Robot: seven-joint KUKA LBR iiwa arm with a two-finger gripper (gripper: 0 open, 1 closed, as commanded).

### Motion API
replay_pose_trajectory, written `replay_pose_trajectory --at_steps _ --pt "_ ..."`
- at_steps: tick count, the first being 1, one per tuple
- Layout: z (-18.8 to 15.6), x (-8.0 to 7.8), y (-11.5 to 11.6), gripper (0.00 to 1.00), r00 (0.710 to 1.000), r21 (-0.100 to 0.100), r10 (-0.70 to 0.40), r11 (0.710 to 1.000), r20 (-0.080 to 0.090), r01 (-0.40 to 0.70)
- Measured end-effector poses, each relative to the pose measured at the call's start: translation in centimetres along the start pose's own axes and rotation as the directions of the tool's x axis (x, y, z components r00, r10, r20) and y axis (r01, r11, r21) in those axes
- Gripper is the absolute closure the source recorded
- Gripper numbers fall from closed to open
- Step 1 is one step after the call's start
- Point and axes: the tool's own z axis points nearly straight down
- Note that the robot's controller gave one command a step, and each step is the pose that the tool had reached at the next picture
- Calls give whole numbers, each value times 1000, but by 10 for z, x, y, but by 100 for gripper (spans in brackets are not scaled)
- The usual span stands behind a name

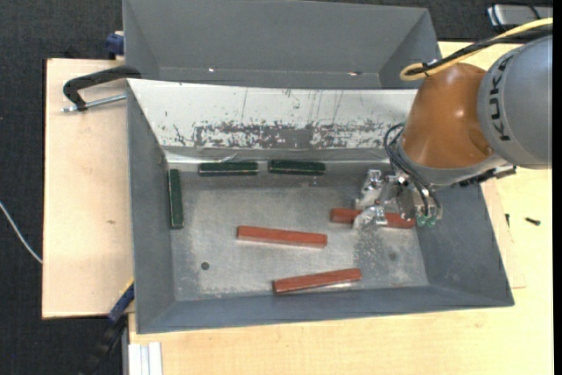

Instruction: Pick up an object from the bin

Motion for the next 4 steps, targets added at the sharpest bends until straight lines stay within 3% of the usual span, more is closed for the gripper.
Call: replay_pose_trajectory --at_steps 1,3,4 --pt "-81 8 -13 100 1000 0 -11 1000 6 11" --pt "-82 15 -10 100 997 1 -71 997 6 71" --pt "-73 26 -11 100 968 -1 -250 968 2 250"
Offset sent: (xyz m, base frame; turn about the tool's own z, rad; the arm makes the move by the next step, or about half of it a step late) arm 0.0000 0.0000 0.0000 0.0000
